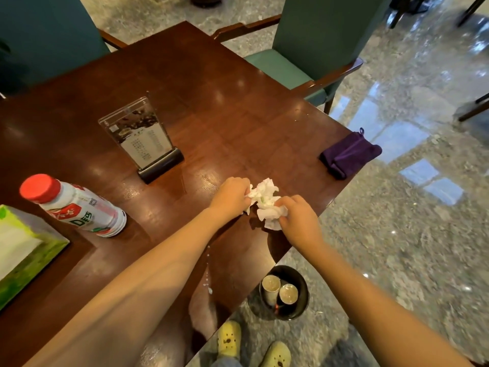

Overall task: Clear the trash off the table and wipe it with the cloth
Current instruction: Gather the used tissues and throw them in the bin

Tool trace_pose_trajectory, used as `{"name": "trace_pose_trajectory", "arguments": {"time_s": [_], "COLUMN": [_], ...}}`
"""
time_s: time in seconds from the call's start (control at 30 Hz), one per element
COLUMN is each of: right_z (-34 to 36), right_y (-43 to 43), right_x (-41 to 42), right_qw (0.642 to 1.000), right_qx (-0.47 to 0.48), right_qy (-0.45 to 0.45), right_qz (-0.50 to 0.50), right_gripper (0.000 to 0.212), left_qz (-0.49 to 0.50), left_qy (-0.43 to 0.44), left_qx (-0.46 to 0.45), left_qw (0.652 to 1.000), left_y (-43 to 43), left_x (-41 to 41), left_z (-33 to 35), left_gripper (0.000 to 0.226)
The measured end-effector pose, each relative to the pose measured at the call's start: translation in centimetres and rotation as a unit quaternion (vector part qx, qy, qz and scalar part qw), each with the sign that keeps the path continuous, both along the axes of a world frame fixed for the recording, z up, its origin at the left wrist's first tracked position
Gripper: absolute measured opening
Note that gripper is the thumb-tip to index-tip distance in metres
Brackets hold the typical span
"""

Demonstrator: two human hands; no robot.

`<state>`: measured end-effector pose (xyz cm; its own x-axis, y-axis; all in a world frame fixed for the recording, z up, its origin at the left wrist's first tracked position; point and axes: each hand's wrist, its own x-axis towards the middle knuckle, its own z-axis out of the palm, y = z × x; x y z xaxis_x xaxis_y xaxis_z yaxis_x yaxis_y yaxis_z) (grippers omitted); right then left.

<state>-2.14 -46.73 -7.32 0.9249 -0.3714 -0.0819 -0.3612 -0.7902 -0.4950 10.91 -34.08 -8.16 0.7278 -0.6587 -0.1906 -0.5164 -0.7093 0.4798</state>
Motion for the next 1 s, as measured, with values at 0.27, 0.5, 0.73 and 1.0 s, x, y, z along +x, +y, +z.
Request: {"name": "trace_pose_trajectory", "arguments": {"time_s": [0.27,0.5,0.73,1.0], "right_z": [2.5,1.6,0.4,-1.3], "right_y": [-1.5,-1.8,-2.7,-2.1], "right_x": [1.6,4.8,4.3,1.5], "right_qw": [0.997,0.998,0.998,0.998], "right_qx": [-0.016,0.022,0.007,0.05], "right_qy": [-0.062,-0.043,-0.035,0.034], "right_qz": [-0.032,-0.05,-0.053,0.022], "right_gripper": [0.035,0.033,0.033,0.038], "left_qz": [0.057,0.072,-0.007,-0.068], "left_qy": [0.034,0.003,-0.092,-0.072], "left_qx": [-0.049,-0.082,-0.017,0.067], "left_qw": [0.997,0.994,0.996,0.993], "left_y": [-0.2,0.8,-1.2,-2.3], "left_x": [-0.9,-1.1,3.1,3.3], "left_z": [-0.5,-0.1,0.8,0.2], "left_gripper": [0.032,0.036,0.016,0.01]}}
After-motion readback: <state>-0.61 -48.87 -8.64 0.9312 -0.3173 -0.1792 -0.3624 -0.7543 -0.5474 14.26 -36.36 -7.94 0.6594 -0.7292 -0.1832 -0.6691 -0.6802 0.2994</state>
